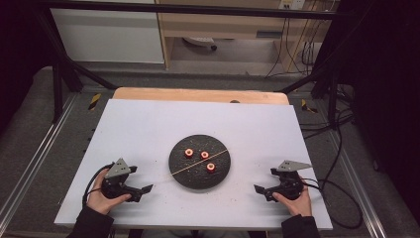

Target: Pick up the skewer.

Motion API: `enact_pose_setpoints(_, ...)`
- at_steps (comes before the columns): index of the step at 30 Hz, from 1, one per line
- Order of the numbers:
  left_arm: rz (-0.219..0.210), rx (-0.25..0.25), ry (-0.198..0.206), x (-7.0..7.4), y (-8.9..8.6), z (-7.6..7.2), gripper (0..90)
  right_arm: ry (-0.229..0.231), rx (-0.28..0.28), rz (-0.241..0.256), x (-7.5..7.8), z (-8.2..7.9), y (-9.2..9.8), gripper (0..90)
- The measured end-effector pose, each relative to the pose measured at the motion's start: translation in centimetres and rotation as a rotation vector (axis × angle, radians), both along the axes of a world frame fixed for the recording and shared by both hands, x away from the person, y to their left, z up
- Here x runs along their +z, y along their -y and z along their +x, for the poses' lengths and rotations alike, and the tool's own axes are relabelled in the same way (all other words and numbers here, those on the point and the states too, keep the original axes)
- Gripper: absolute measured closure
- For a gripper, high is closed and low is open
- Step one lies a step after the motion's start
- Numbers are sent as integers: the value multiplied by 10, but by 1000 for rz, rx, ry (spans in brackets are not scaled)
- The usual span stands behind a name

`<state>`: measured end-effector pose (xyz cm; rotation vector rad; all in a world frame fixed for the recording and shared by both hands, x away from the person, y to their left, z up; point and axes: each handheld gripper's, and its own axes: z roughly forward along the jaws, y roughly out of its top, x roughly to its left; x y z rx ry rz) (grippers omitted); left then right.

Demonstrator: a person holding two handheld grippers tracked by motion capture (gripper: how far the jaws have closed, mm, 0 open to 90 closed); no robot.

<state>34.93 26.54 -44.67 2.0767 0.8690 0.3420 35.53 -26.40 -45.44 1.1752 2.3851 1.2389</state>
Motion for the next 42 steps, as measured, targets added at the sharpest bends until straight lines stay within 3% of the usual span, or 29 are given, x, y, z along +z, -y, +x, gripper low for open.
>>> enact_pose_setpoints(13, 2, -9, -3, 3, 4, -1, 69, 2, -5, -1, 1, -1, 1, 7)
enact_pose_setpoints(27, -2, -31, -1, 19, 17, 2, 102, 1, -11, -3, 2, -1, 2, 6)
enact_pose_setpoints(42, 35, -57, -11, 39, 39, 13, 177, 6, -9, -3, 3, -1, 3, 6)
